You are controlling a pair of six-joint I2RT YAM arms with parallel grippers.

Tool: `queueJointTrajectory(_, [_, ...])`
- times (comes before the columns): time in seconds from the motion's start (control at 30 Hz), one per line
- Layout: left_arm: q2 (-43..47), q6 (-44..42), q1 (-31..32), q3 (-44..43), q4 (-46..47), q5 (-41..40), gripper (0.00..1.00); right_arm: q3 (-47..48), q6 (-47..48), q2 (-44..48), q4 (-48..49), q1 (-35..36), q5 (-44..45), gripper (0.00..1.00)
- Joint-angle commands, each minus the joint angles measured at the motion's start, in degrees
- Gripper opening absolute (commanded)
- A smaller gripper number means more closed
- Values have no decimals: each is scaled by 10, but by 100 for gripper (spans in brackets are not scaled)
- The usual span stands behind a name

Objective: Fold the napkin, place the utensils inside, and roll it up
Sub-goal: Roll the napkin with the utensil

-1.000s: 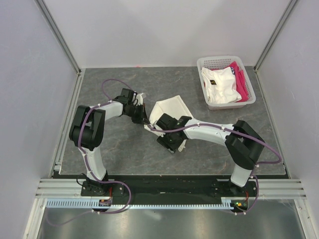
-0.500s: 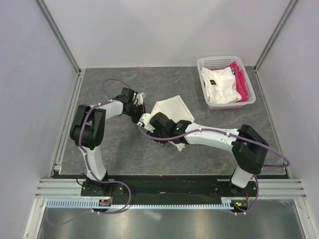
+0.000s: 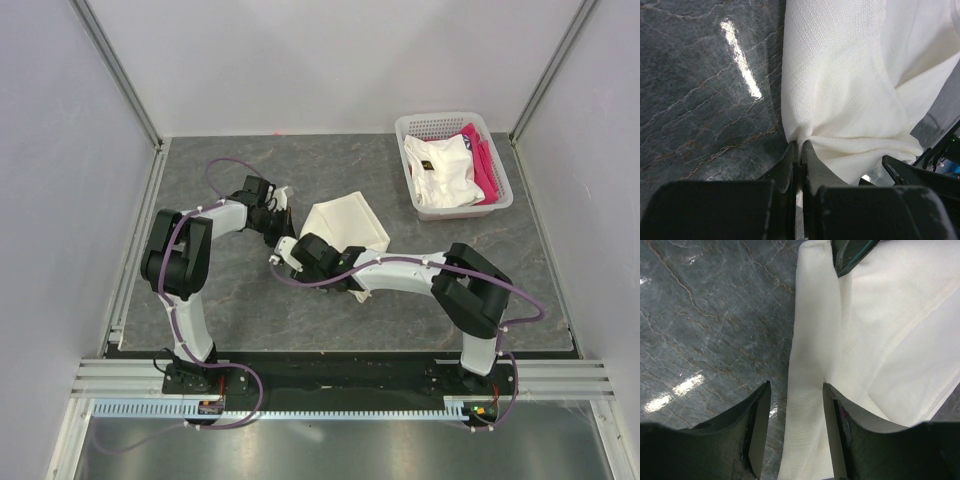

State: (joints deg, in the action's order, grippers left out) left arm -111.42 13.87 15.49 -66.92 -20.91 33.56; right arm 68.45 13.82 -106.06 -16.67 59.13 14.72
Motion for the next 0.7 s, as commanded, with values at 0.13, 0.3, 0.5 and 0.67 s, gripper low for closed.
queueJointTrajectory(0.13, [-25, -13, -1, 0, -26, -32, 2, 27, 24, -31, 23, -12, 16, 54])
queueJointTrajectory(0.3, [-24, -16, -1, -2, -26, -28, 2, 23, 30, -40, 23, -35, -3, 54])
queueJointTrajectory(0.5, [-28, -21, -1, -4, -26, -20, 2, 34, 28, -53, -3, -56, -61, 53])
queueJointTrajectory(0.67, [-33, -22, 0, -8, -26, -11, 2, 53, 20, -78, -57, -65, -97, 38])
